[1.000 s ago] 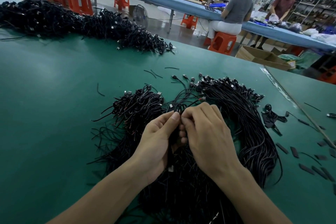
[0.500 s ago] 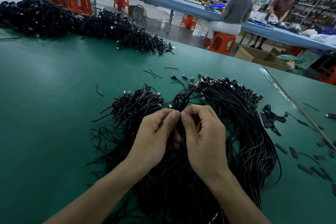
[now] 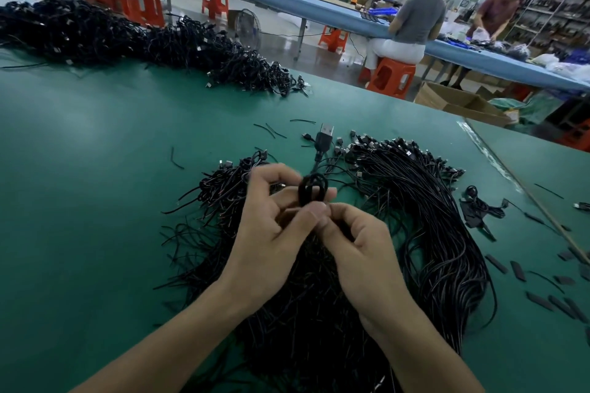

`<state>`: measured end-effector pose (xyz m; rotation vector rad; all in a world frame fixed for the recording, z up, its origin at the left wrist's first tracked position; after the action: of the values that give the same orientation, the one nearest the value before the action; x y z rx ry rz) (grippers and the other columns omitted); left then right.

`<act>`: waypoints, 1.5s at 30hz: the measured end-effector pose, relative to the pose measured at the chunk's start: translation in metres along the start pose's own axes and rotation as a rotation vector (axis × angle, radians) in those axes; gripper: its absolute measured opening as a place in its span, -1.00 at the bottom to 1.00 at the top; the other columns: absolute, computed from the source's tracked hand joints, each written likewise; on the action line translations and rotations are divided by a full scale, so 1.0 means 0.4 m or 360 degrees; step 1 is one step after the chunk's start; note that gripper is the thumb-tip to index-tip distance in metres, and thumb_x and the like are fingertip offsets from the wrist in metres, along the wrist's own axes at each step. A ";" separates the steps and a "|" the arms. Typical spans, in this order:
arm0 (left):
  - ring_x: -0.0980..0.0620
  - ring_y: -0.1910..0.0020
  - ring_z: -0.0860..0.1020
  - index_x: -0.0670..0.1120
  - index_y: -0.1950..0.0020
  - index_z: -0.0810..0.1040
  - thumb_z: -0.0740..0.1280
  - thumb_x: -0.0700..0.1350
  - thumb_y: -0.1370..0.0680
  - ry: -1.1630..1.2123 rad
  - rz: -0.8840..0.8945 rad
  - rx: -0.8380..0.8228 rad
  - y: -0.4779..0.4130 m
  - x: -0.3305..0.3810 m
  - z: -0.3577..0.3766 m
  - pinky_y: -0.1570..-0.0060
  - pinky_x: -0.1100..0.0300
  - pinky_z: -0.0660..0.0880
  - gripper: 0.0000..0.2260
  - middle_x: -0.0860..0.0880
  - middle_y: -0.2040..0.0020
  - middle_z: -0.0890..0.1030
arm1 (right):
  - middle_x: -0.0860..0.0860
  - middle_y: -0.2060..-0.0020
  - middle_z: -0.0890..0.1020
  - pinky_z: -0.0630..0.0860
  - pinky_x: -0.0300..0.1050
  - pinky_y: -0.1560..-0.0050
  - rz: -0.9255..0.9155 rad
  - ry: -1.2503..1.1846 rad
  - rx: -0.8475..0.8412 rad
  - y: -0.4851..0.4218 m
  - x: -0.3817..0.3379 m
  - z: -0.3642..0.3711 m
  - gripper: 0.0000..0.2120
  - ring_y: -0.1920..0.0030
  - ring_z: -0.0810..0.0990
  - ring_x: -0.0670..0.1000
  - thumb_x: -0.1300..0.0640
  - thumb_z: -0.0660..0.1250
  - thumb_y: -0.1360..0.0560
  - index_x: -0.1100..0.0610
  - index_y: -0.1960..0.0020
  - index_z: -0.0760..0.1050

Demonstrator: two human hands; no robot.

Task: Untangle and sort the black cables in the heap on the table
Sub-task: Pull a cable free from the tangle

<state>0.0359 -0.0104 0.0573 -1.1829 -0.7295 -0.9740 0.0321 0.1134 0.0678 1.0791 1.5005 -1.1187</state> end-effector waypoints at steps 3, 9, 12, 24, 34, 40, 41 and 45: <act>0.01 -0.19 0.63 0.06 -0.33 0.40 0.40 -0.32 -0.52 -0.0214 0.0183 -0.0134 0.002 0.008 -0.009 -0.19 0.19 0.54 -0.53 0.02 -0.09 0.70 | -0.06 0.31 0.65 0.49 -0.34 0.23 0.0070 -0.0079 0.0009 -0.006 0.001 -0.024 -0.86 0.28 0.56 -0.15 0.15 0.33 -0.58 0.16 0.10 0.63; 0.10 -0.18 0.40 -0.02 -0.04 0.70 0.21 -0.27 -0.57 -0.1203 0.0694 -0.0261 0.022 -0.015 -0.011 -0.15 0.32 0.34 -0.71 0.14 -0.17 0.54 | -0.17 0.45 0.55 0.39 -0.43 0.39 0.0015 0.0020 0.0188 -0.031 -0.003 -0.066 -0.82 0.44 0.45 -0.25 0.21 0.30 -0.60 0.15 0.17 0.59; 0.10 -0.04 0.36 -0.07 -0.15 0.67 0.18 -0.26 -0.57 -0.1341 0.0595 -0.0306 0.028 -0.039 -0.006 -0.03 0.34 0.32 -0.69 0.10 -0.01 0.42 | -0.17 0.40 0.56 0.44 -0.39 0.29 -0.0111 0.0105 0.0239 -0.035 -0.010 -0.068 -0.84 0.36 0.47 -0.24 0.23 0.33 -0.58 0.11 0.17 0.59; 0.08 -0.24 0.54 0.07 -0.22 0.66 -0.13 0.39 -0.54 -0.0087 -0.0481 -0.0364 -0.018 -0.017 -0.009 -0.32 -0.05 0.32 -0.31 0.10 -0.14 0.66 | -0.23 0.31 0.61 0.39 -0.43 0.28 -0.0166 0.0623 -0.0109 0.009 0.006 -0.026 -0.75 0.32 0.53 -0.22 0.25 0.38 -0.54 -0.08 0.19 0.57; 0.05 0.04 0.44 0.19 0.09 0.72 0.50 -0.09 -0.47 -0.0936 -0.0019 -0.0143 0.015 -0.028 -0.014 0.01 0.19 0.43 -0.85 0.07 0.11 0.43 | -0.13 0.23 0.65 0.48 -0.37 0.16 -0.0254 0.0582 0.0218 -0.016 0.007 -0.068 -0.88 0.17 0.62 -0.14 0.16 0.38 -0.55 -0.02 0.13 0.60; 0.15 0.24 0.51 0.07 -0.13 0.69 0.27 -0.16 -0.57 -0.0912 -0.0014 -0.0197 0.012 -0.013 0.015 0.28 0.39 0.38 -0.73 0.11 0.21 0.50 | -0.10 0.17 0.63 0.45 -0.39 0.13 -0.0458 0.0580 0.0499 -0.004 0.001 -0.061 -0.85 0.12 0.60 -0.10 0.17 0.37 -0.55 -0.08 0.10 0.56; 0.12 0.25 0.51 0.12 -0.16 0.67 0.21 -0.11 -0.56 -0.0857 -0.0062 -0.0250 0.013 -0.011 0.021 0.28 0.31 0.42 -0.69 0.07 0.21 0.52 | -0.12 0.17 0.61 0.43 -0.40 0.13 -0.0517 0.0626 0.0535 -0.002 -0.003 -0.059 -0.84 0.12 0.58 -0.11 0.16 0.36 -0.55 -0.10 0.10 0.54; 0.09 0.17 0.57 0.24 -0.16 0.63 -0.02 0.21 -0.56 -0.0524 -0.0372 -0.0359 0.016 -0.009 0.032 0.11 0.09 0.49 -0.55 0.05 0.16 0.65 | -0.15 0.17 0.56 0.41 -0.40 0.15 -0.0640 0.0651 0.0592 0.003 -0.002 -0.057 -0.82 0.14 0.54 -0.10 0.18 0.35 -0.56 -0.11 0.08 0.53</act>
<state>0.0404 0.0034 0.0548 -1.5011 -1.0583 -1.0884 0.0296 0.1357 0.0715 1.3549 1.9392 -1.5701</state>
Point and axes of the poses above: each hand's wrist, its own y-axis away from the middle knuckle, its own z-axis out of the palm, x = y × z, the point moved 3 cm from there along -y, towards the middle knuckle
